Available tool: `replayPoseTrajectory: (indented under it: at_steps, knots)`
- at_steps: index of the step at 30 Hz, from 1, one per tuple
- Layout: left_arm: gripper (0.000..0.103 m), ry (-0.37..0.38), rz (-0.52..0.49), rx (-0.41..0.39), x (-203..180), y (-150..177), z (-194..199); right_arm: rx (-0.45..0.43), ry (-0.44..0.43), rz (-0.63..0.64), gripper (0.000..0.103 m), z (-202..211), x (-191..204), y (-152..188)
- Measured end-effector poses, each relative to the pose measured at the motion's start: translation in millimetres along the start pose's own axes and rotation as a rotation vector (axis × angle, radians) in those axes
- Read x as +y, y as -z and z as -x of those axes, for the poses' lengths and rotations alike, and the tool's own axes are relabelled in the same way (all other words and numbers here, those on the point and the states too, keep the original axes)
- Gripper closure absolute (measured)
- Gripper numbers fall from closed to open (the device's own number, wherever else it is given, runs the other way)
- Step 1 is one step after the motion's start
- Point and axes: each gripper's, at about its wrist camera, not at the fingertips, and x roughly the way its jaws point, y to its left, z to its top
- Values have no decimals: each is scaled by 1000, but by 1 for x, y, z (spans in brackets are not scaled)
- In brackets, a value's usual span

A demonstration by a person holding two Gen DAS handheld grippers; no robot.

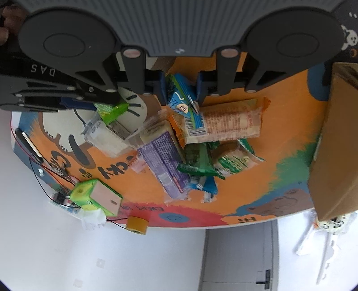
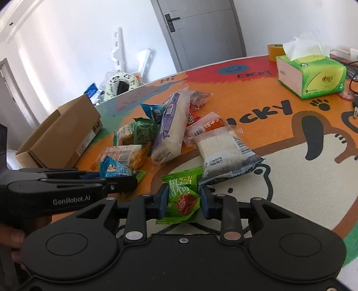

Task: Organize snacks
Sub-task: 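Carry both held snack bags over the cardboard box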

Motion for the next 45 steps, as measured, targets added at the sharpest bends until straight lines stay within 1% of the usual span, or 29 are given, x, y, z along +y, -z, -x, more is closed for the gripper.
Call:
replayPoseTrajectory:
  at_steps: [6, 11, 13, 18, 27, 33, 38, 45]
  knots:
    - [79, -32, 13, -21, -3, -3, 8, -10, -53, 4, 73, 3, -6, 0]
    - [79, -38, -2, -39, 1, -7, 16, -37, -86, 2, 73, 6, 0, 1]
    - [79, -34, 4, -49, 5, -7, 18, -41, -91, -6, 73, 6, 3, 0]
    - [79, -21, 31, -77, 20, -7, 27, -54, -74, 7, 73, 7, 15, -3]
    - [79, 3, 38, -148, 51, -7, 56, -106, -42, 22, 73, 8, 49, -8]
    - [79, 21, 37, -205, 70, -11, 78, -146, -34, 37, 73, 11, 75, -17]
    - [79, 9, 41, -247, 88, -16, 94, -175, -35, 44, 73, 10, 92, -27]
    - [79, -31, 51, -298, 113, -21, 112, -194, -70, 69, 73, 1, 120, -38]
